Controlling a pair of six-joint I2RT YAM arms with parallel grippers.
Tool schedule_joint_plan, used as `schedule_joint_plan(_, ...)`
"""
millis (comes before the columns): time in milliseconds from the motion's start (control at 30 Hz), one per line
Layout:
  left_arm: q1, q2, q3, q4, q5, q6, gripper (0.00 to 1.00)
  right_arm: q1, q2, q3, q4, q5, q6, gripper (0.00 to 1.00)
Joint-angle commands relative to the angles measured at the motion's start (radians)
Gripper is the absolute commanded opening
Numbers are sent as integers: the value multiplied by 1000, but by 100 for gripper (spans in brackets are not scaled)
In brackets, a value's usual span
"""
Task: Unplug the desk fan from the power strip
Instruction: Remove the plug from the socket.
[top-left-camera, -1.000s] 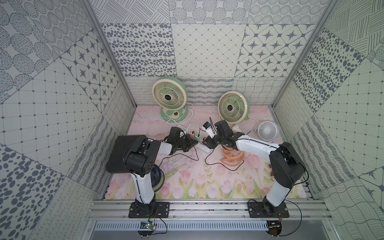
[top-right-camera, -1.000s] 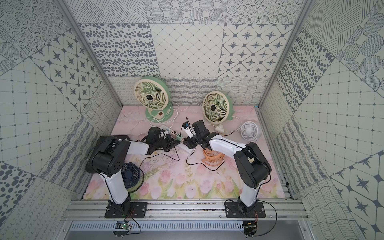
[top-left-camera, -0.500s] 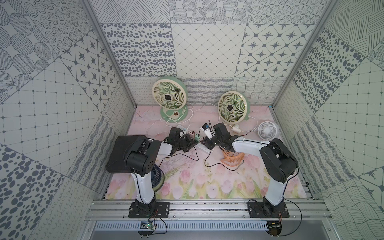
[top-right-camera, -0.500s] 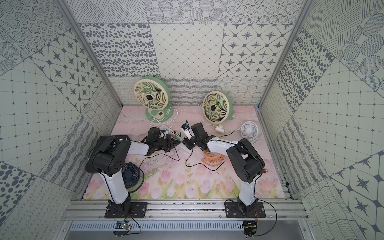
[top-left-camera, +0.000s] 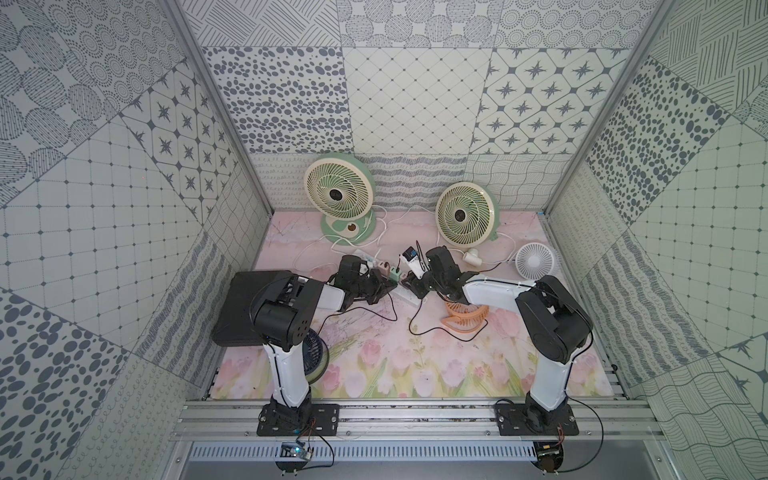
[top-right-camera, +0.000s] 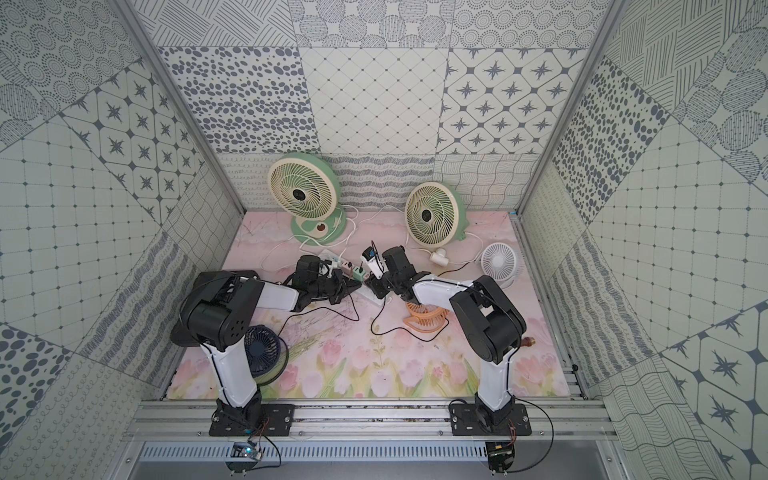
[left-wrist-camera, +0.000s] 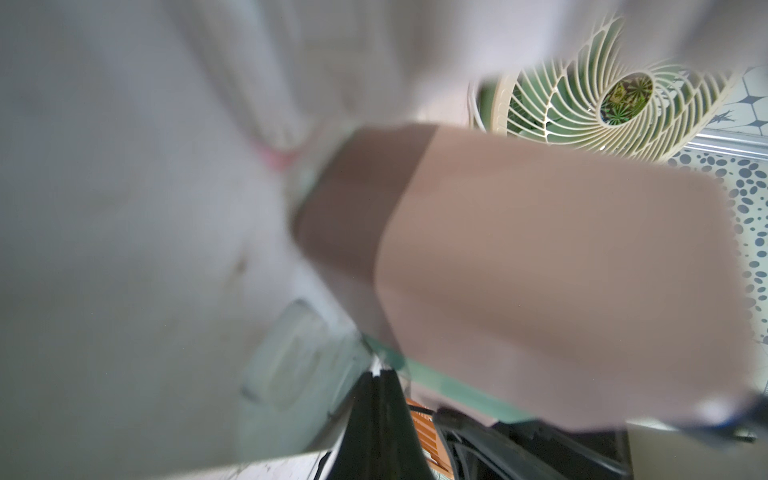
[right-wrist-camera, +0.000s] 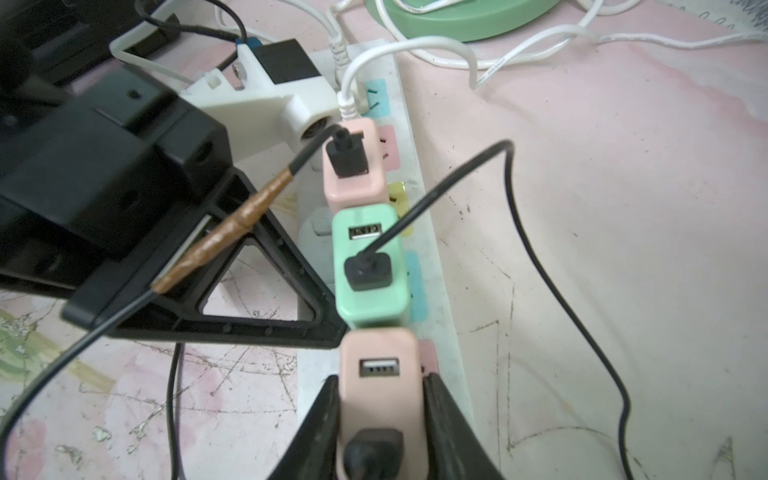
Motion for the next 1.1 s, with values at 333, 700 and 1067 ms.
schedule_joint_plan(333,-3,12,-8,-68,-36,25,0,56,-23,-53,82,-39,-108,13)
schedule_joint_plan(700,-2,5,-25,-99,-57,43,0,-11,-14,-19,42,-159,-51,12)
schedule_joint_plan(1067,-2,0,-22,-112,-54,50,0,-9,-24,-9,34,-132,-33,11)
